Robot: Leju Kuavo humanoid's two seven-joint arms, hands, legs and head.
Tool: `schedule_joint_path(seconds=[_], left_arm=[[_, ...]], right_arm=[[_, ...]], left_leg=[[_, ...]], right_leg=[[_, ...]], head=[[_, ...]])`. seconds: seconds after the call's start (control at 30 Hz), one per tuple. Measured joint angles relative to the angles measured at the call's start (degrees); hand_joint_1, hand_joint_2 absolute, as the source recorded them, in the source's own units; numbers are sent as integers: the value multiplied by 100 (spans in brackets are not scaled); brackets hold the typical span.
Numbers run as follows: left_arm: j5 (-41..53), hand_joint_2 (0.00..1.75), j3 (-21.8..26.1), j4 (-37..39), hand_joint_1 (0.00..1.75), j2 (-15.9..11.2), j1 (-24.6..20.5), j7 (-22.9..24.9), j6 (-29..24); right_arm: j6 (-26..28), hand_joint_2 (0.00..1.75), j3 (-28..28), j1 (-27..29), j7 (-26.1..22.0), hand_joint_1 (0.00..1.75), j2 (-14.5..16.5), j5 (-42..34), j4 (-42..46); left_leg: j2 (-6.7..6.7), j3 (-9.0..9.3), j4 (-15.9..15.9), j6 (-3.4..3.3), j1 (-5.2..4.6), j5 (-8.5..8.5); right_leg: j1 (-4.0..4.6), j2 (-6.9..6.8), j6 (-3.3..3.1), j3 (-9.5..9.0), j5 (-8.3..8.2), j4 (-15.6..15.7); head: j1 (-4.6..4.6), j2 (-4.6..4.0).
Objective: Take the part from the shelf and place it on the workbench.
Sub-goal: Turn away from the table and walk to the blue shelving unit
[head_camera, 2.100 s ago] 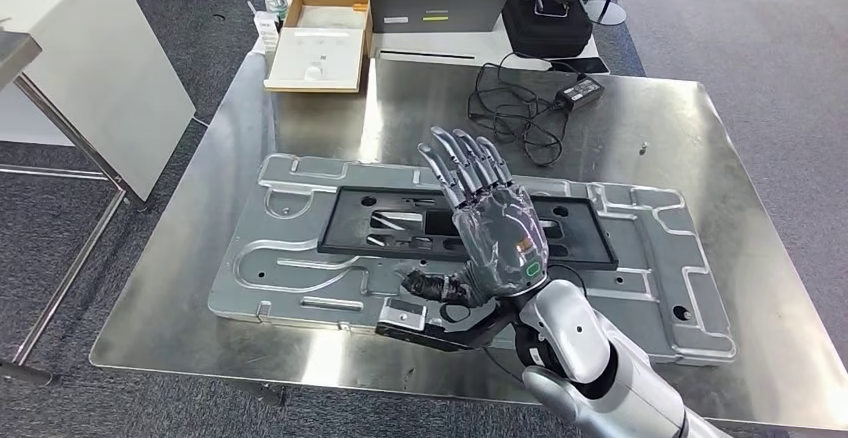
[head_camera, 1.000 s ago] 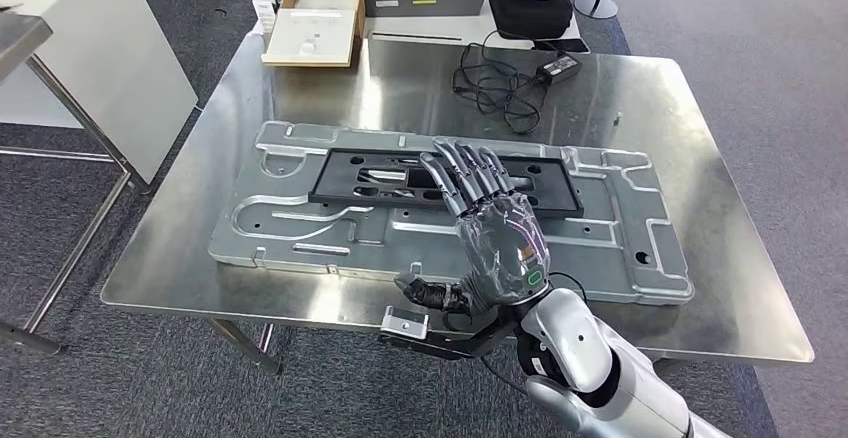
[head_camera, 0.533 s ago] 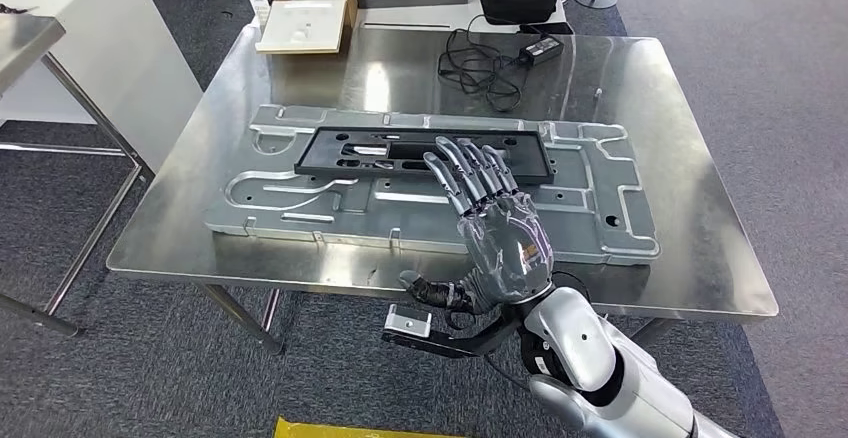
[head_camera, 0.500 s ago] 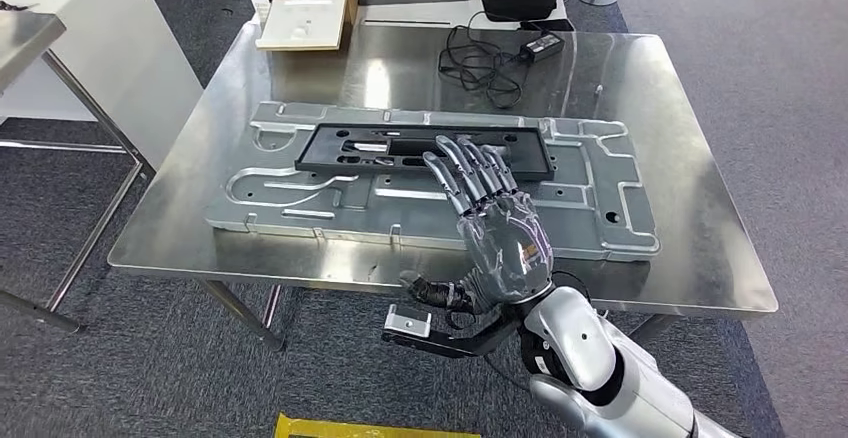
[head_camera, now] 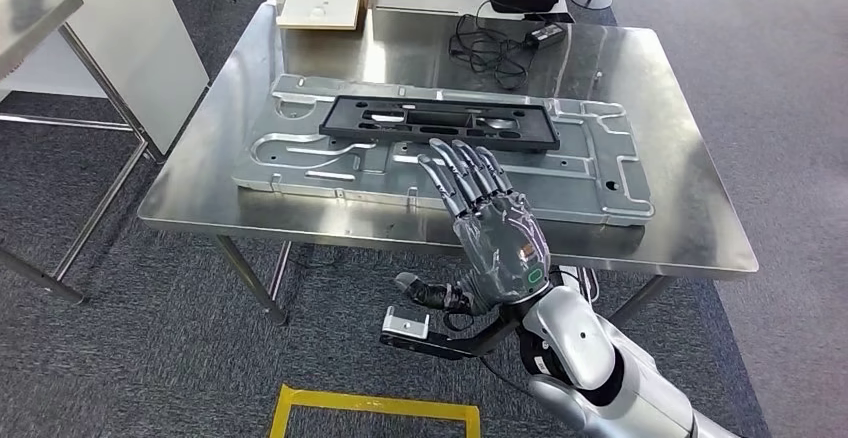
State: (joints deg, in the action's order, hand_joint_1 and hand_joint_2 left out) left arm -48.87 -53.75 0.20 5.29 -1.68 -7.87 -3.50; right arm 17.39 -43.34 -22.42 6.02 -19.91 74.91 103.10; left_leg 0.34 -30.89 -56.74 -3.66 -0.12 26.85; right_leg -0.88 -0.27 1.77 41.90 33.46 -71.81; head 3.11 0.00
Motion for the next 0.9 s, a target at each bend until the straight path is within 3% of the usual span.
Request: schedule_joint_path(seconds=[0.03,0.1,0.17,0.23,0.27,0.3,0.33,0.37,0.4,0.47,0.5,0.53,0.57,0.6,0.67,0.7,0.77,0.8,0.87,0.9], left_arm=[[-1,0,-2,0,0,0,-2,-1,0],[-3,0,-8,1,0,1,-16,-3,0],[-6,0,-14,1,0,5,-37,-4,0],[-19,0,-18,-1,0,14,-55,-4,-2],[-27,0,-20,-2,0,17,-58,-4,-4],[-35,0,-21,-2,0,19,-58,-3,-7],[-40,0,-22,-2,0,16,-54,-3,-10],[-43,0,-23,-1,0,11,-50,-3,-11],[-46,0,-25,-1,0,5,-50,-2,-11],[-50,0,-26,0,0,-6,-52,-1,-6],[-51,0,-26,0,0,-10,-56,1,-2],[-54,0,-26,0,0,-11,-58,1,1],[-56,0,-26,0,0,-14,-59,4,3],[-58,0,-26,0,0,-18,-58,7,4],[-60,0,-27,0,0,-27,-42,28,4],[-61,0,-28,0,0,-32,-19,39,4],[-73,0,-29,0,0,-37,24,52,4],[-85,0,-30,0,0,-39,38,45,4],[-108,0,-30,0,0,-32,47,14,4],[-118,44,-30,0,0,-26,48,-9,3]], right_arm=[[-2,0,0,1,1,0,-4,-2,0],[-3,0,-1,1,2,0,-13,-3,0],[-4,0,-2,-4,2,0,-17,-5,3],[-8,0,-2,-21,2,0,-19,-14,17],[-14,0,-2,-30,2,0,-19,-20,26],[-24,0,-3,-36,2,0,-22,-27,33],[-40,0,-4,-37,2,0,-26,-36,37],[-63,44,-5,-40,1,0,-30,-43,37],[-88,87,-6,-44,-1,0,-35,-51,37],[-138,175,-7,-52,-9,0,-43,-63,37],[-160,175,-8,-52,-14,0,-46,-68,37],[-180,175,-12,-51,-18,0,-46,-70,37],[-192,175,-17,-51,-21,0,-48,-72,37],[-199,175,-21,-50,-22,0,-49,-72,37],[-201,175,-26,-51,-22,0,-53,-73,37],[-199,175,-26,-52,-22,0,-56,-73,39],[-197,175,-26,-56,-20,0,-74,-82,44],[-200,175,-27,-57,-15,0,-86,-94,46],[-227,175,-29,-53,8,0,-108,-138,45],[-248,175,-31,-43,25,0,-117,-163,44]], left_leg=[[6,-77,-9,1,-6,-53],[16,-263,-41,10,-17,-171],[16,-431,-86,30,-26,-282],[9,-534,-122,70,-42,-380],[9,-557,-122,97,-45,-433],[10,-571,-108,127,-48,-491],[10,-581,-87,159,-50,-545],[3,-606,-98,190,-48,-523],[-6,-659,-199,221,-46,-373],[-19,-815,-714,279,-27,208],[-19,-894,-1090,307,-17,496],[-19,-940,-1436,332,-10,645],[-18,-932,-1682,356,0,633],[-13,-846,-1762,380,14,489],[72,-410,-1359,429,57,156],[154,-111,-953,445,57,152],[242,281,-291,385,37,360],[216,329,-137,322,16,448],[108,250,-86,178,15,433],[67,209,-81,117,18,383]], right_leg=[[0,0,7,7,31,-219],[2,0,-1,-173,-175,-340],[18,6,-57,-714,-428,207],[57,10,-136,-1338,-329,1076],[79,13,-169,-1516,-244,1366],[96,13,-196,-1579,-209,1518],[80,7,-226,-1549,-252,1551],[65,-7,-262,-1502,-322,1575],[44,-31,-308,-1438,-400,1599],[26,-86,-367,-1271,-549,1618],[26,-111,-380,-1177,-619,1609],[27,-139,-373,-1088,-685,1595],[25,-177,-362,-986,-750,1569],[20,-222,-347,-879,-808,1530],[11,-316,-300,-667,-891,1412],[12,-355,-272,-578,-915,1336],[36,-447,-209,-463,-960,1226],[42,-501,-174,-430,-987,1206],[31,-547,-96,-397,-1012,1191],[11,-459,-57,-366,-924,1108]], head=[[-1,0],[-1,0],[-1,0],[-2,0],[-1,0],[-2,0],[-2,0],[-1,0],[-3,0],[-7,0],[-8,0],[-9,0],[-9,0],[-9,0],[-10,0],[-11,0],[-8,0],[-6,0],[-3,0],[-3,0]])
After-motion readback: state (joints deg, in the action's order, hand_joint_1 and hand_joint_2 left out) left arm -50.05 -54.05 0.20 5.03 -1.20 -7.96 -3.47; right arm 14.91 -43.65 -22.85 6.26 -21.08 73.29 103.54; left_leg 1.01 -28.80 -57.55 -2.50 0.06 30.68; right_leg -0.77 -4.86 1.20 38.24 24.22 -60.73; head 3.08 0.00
